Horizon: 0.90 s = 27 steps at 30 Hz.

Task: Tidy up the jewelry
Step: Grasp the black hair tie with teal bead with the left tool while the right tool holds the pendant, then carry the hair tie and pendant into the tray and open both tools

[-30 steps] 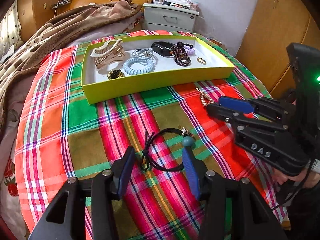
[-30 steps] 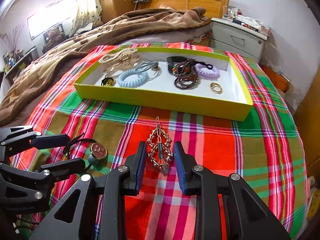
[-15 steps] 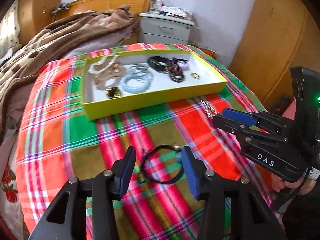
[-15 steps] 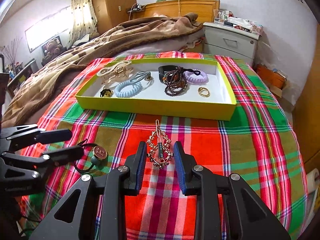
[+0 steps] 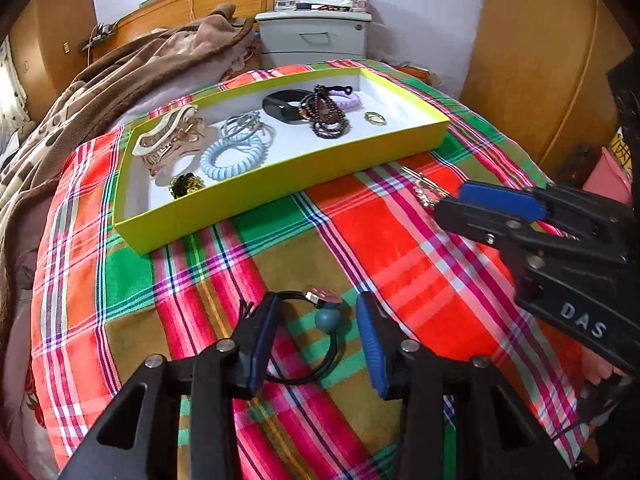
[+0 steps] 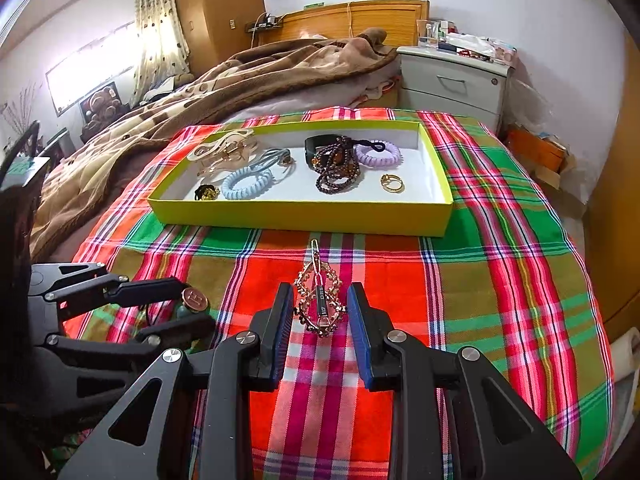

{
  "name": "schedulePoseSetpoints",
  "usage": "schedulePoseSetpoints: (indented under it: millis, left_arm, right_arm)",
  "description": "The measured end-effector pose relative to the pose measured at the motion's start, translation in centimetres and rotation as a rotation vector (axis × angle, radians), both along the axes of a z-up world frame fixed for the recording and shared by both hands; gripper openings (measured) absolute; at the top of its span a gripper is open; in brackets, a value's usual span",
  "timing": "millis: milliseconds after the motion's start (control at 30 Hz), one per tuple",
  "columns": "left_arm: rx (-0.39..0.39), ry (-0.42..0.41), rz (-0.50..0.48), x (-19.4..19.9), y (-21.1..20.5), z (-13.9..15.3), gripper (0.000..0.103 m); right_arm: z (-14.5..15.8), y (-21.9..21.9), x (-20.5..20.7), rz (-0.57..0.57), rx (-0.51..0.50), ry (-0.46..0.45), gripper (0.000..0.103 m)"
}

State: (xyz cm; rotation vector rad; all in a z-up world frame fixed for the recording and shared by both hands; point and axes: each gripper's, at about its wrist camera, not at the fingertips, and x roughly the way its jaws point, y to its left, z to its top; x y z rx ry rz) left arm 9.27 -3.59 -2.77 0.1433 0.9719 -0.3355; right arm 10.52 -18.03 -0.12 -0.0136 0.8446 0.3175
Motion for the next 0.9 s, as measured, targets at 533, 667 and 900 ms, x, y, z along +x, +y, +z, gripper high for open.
schedulePoseSetpoints:
  millis: [533,667,900]
  left_arm:
    - [-0.021,-0.024,0.063,0.2,1.7,1.2,0.015]
    - [-0.036,-0.051,0.067,0.0,2.1,2.5,0.015]
    - [-0.074,-0.105,0.065,0.4,2.8,5.4,0.015]
  right_arm:
    - [0.7,-0.1,-0.1,-0.006,-0.005,-0.017,0.029]
    - [1.5,-0.3,0.0,-0.013,-0.009,-0.033,0.029]
    - [3.1,-0.7,0.8,-0.029,-0.015,-0.067,0.029]
